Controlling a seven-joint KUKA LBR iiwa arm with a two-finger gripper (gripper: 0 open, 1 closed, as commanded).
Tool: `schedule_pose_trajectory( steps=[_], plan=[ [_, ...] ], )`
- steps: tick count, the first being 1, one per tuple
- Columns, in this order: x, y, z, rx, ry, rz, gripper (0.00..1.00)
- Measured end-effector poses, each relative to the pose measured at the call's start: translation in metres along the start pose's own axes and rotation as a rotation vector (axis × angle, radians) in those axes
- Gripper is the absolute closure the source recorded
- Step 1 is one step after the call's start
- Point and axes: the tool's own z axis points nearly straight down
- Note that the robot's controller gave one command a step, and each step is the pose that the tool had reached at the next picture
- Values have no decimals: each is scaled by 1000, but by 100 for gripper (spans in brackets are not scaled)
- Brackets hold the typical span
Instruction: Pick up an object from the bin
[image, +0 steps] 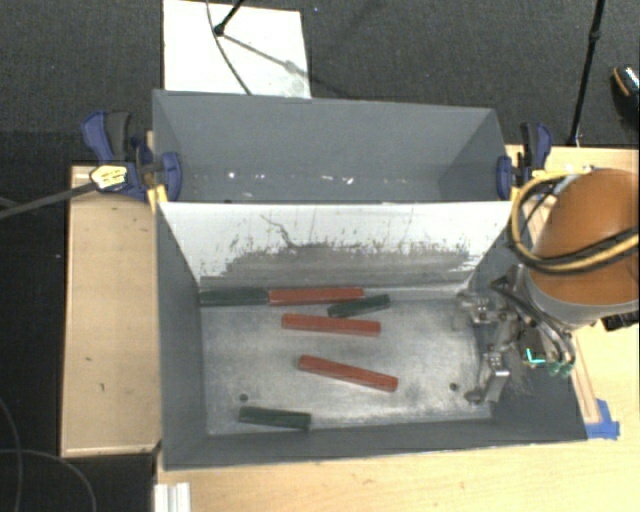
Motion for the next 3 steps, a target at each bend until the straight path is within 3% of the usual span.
schedule_pose_trajectory(
  steps=[1,2,3],
  plan=[
    [-63,47,17,-2,-11,156,0],
    [-48,115,139,-1,-7,165,0],
    [-51,113,135,-1,-13,165,100]
  ],
)
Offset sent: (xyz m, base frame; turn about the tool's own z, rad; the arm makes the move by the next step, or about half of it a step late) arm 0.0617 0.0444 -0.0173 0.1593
